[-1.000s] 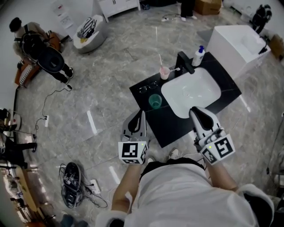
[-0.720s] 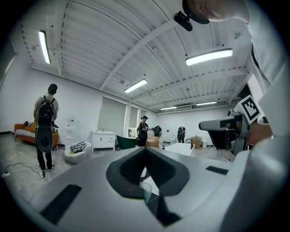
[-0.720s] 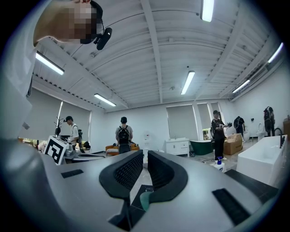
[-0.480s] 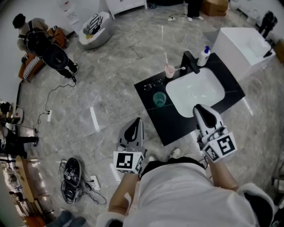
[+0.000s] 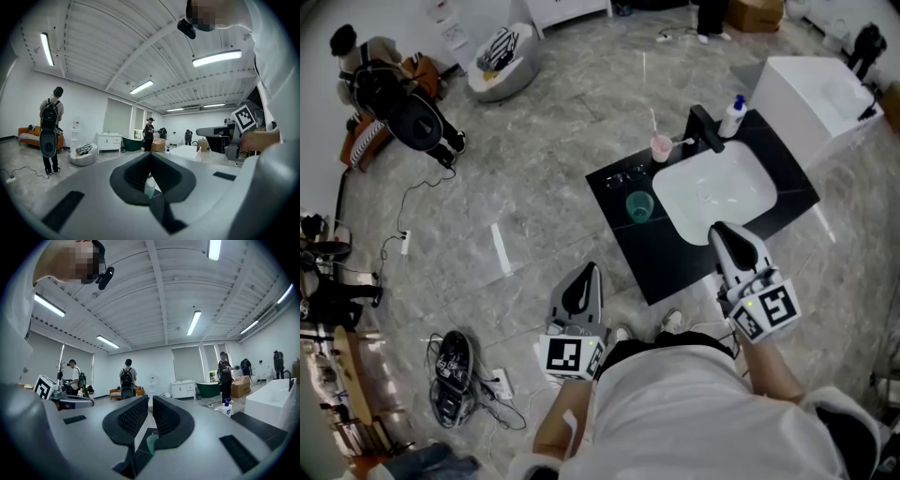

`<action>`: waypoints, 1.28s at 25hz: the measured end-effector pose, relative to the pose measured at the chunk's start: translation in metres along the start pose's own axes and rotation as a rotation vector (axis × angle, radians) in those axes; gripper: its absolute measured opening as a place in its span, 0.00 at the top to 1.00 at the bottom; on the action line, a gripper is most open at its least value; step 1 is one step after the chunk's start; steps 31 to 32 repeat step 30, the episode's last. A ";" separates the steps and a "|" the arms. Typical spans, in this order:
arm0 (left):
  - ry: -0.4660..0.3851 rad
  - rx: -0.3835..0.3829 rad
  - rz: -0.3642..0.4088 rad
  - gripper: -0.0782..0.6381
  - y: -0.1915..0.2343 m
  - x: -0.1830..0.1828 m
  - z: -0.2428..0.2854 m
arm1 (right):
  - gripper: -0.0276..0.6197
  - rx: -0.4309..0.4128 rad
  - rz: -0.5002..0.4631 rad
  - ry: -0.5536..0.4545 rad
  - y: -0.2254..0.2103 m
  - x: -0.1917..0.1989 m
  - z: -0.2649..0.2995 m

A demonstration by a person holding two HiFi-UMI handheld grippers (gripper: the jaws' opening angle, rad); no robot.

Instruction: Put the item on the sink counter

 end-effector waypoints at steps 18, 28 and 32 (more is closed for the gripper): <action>0.011 0.017 0.000 0.89 0.015 -0.001 0.000 | 0.87 0.050 0.028 0.029 0.012 0.011 -0.011; 0.019 0.054 -0.007 0.89 0.019 0.001 0.004 | 0.87 0.074 0.033 0.028 0.015 0.011 -0.014; 0.025 0.050 -0.015 0.89 0.019 -0.002 0.004 | 0.87 0.076 0.033 0.028 0.014 0.011 -0.014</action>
Point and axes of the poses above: the fingertips, and each gripper's own axes: z forward along the fingers, y to its left, x out of its underside, the point moved 9 cm from there along -z, backward along the fingers, and after that the axes turned 14 degrees about y, right-handed, at the moved point
